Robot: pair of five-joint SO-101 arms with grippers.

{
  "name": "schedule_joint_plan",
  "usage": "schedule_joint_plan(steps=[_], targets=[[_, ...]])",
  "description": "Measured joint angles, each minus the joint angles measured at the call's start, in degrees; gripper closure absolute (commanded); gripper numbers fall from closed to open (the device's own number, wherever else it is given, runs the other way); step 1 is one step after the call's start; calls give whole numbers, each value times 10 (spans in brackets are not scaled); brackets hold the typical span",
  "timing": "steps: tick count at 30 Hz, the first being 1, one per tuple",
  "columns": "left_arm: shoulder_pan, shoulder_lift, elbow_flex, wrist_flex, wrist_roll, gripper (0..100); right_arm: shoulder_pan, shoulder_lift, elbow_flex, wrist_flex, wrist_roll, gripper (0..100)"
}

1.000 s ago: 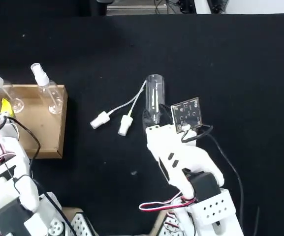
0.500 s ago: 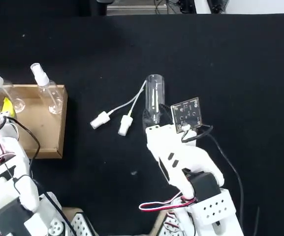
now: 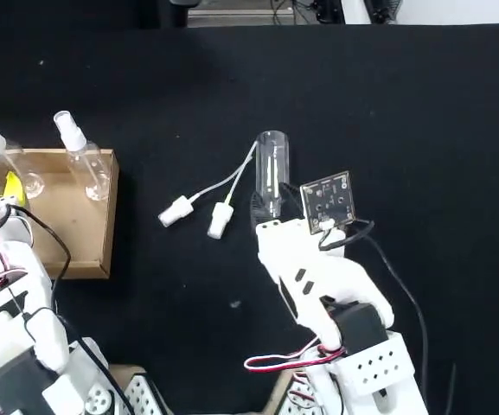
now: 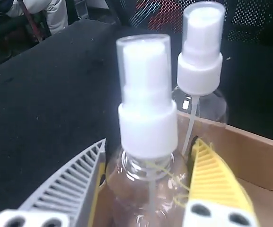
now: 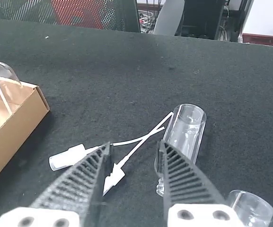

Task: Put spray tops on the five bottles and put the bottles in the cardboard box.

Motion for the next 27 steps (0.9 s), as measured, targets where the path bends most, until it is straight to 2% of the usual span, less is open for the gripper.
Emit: schedule_joint_plan(steps=[24,27], targets=[[0,-1,0,2,0,708,0,0,11,0,4,871],[0,-35,-11,48,0,708,0,0,11,0,4,871]])
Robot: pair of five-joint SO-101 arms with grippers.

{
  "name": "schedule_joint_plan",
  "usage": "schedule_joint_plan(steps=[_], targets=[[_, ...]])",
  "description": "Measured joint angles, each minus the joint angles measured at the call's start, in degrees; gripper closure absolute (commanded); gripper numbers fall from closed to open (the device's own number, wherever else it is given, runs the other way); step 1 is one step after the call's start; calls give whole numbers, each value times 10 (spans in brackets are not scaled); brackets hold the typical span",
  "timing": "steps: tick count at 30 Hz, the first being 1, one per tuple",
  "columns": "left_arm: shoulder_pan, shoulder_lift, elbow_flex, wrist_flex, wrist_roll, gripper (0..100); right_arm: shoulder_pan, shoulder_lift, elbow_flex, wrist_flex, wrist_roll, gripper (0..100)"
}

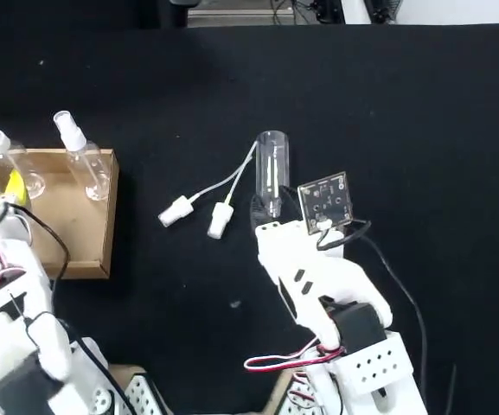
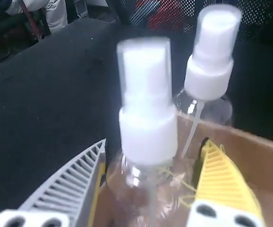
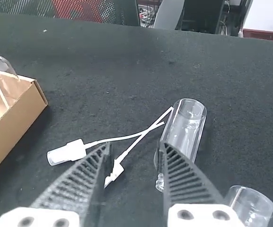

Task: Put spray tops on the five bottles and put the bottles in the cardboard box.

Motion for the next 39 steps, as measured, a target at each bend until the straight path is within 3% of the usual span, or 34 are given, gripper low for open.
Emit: schedule_joint_plan(steps=[7,19,29,35,39], targets=[[0,-92,-36,153,0,708,0,0,0,0,0,871],[-23,-106,-69,249,-16,708,0,0,0,0,0,871],[-23,-106,-213,540,-18,708,0,0,0,0,0,871],[-23,-106,-256,647,-25,709,0,0,0,0,0,871],[-24,-106,-273,719,-101,816,0,0,0,0,0,871]])
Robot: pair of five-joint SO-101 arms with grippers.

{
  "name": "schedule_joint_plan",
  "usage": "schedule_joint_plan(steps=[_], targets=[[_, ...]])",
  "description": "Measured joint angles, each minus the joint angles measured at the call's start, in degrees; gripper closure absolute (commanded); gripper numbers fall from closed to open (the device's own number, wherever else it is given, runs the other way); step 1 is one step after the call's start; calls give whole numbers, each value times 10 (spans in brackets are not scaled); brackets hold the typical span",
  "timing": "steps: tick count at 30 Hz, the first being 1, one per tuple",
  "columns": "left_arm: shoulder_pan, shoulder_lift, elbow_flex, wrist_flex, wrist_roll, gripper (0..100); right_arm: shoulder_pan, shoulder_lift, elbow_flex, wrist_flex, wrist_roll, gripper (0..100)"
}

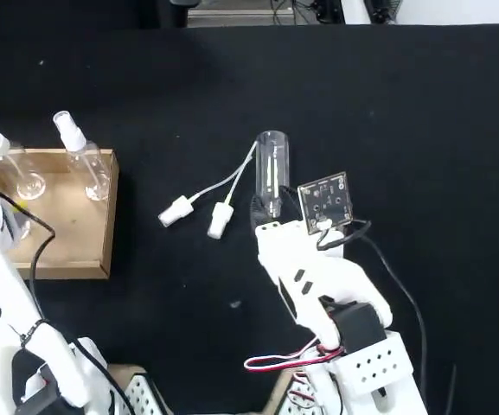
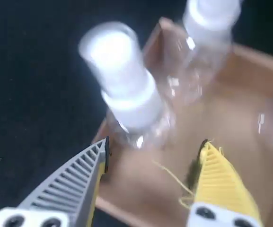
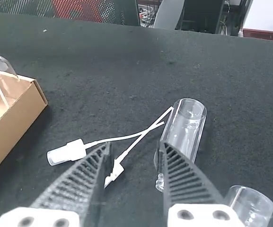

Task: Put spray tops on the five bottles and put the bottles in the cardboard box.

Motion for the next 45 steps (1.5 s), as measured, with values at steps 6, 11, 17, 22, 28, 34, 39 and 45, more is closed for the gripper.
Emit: schedule_joint_plan(steps=[6,11,17,22,28,34,39,45], targets=[[-14,0,-36,90,-53,973,0,0,0,0,0,871],[-43,44,-83,135,-64,970,0,0,0,0,0,871],[-59,157,-133,151,-117,970,0,0,0,0,0,871],[-61,167,-136,151,-126,970,0,0,0,0,0,871],[-40,167,-117,104,-126,970,0,0,0,0,0,871],[-27,168,-92,64,-117,970,0,0,0,0,0,871],[-15,168,-83,40,-115,970,0,0,0,0,0,871],[-5,168,-65,21,-115,970,0,0,0,0,0,871]])
